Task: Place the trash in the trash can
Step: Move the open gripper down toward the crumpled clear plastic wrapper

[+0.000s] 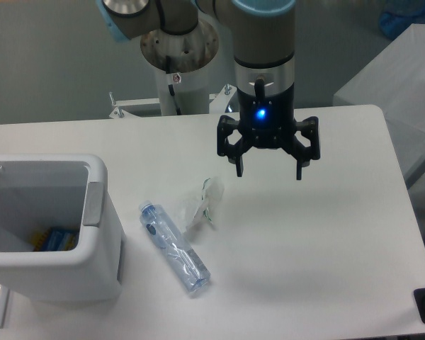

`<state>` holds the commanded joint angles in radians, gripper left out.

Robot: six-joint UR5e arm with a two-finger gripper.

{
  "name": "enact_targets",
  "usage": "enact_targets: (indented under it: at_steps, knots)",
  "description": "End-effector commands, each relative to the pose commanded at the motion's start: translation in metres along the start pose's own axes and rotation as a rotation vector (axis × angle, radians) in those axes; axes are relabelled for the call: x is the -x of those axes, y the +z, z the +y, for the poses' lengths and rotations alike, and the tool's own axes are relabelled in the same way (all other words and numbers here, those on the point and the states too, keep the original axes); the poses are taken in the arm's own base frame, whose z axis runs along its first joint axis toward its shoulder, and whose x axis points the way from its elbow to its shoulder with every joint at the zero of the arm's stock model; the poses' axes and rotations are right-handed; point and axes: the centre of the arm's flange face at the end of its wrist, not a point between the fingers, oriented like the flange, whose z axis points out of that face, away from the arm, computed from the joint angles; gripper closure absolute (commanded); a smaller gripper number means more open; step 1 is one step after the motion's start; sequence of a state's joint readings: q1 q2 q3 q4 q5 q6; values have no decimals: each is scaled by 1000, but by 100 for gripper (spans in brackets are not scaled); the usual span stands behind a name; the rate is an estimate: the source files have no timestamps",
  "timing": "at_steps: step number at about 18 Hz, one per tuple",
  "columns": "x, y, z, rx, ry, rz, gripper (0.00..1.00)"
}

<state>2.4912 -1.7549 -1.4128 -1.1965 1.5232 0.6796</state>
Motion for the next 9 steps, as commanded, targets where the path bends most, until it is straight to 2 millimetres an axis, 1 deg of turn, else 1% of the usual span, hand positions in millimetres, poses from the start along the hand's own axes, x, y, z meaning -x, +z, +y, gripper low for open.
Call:
enact_targets:
  at_steps: [4, 5, 6, 9]
  knots:
    - [-9, 14, 6, 28, 6, 16, 0]
    - [-12, 21, 10, 41, 2, 25, 0]
    - [-16, 23, 14, 46, 3, 29, 0]
    - [-20, 37, 19, 45, -3, 38, 0]
